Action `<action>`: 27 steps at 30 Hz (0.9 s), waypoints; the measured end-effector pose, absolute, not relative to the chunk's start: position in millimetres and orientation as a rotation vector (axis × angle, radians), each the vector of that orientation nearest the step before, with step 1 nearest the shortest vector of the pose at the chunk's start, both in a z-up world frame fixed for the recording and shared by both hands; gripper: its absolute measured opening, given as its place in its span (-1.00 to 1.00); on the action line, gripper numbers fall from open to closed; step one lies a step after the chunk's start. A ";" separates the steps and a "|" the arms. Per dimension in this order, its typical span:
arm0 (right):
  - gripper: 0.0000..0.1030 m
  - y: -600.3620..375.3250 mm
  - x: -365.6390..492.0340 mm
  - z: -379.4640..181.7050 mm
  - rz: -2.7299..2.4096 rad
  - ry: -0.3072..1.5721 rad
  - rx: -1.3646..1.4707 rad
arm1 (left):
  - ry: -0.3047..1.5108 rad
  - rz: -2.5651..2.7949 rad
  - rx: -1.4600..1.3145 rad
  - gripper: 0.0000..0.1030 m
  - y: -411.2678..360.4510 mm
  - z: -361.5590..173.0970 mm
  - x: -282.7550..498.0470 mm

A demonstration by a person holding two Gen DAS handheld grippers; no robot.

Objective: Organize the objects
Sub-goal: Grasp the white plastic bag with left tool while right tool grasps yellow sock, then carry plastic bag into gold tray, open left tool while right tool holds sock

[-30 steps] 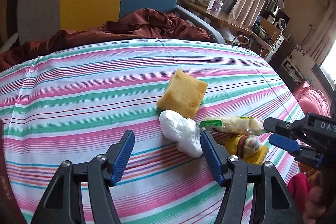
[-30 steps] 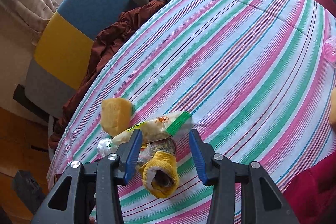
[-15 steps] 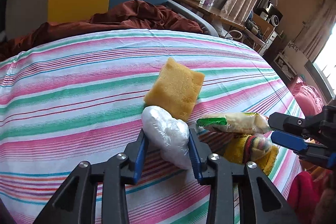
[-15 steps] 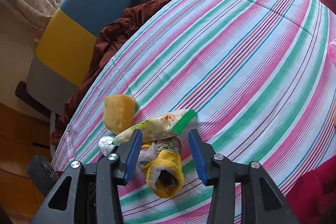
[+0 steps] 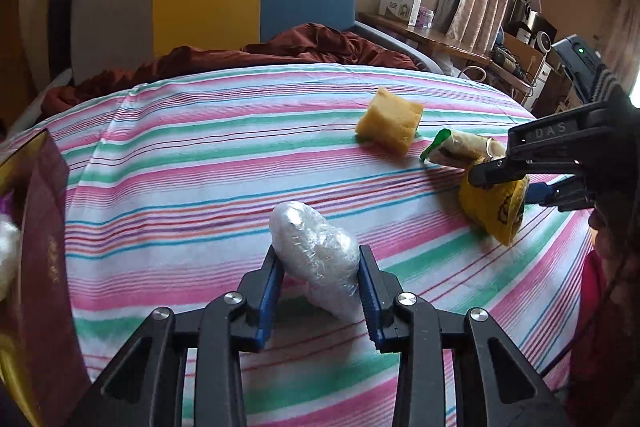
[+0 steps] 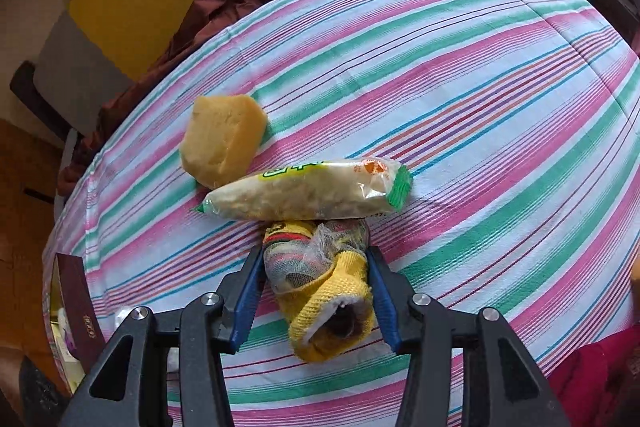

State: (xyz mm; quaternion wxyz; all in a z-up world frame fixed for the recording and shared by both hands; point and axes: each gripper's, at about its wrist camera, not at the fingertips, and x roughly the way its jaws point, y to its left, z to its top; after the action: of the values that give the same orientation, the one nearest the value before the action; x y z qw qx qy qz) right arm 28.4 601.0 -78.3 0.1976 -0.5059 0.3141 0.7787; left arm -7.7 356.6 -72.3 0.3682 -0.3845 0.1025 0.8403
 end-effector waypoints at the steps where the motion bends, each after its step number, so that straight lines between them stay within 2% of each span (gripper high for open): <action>1: -0.16 598.5 26.8 -77.9 2.186 0.846 -1.421 | 0.272 2.171 -0.978 -0.29 351.9 -72.5 -3.8; 7: -0.26 586.4 20.4 -77.0 2.229 0.744 -1.451 | 0.327 2.214 -0.925 -0.29 336.3 -73.8 12.7; 27: -0.32 557.5 7.5 -80.8 2.364 0.599 -1.570 | 0.304 2.213 -0.930 -0.28 335.8 -77.5 9.2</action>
State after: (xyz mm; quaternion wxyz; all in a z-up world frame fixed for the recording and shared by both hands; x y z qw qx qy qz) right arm 7.5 557.5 -80.8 0.1204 -0.5372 0.2049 0.8093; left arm 9.2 335.8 -77.5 0.3534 -0.3596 0.1174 0.8556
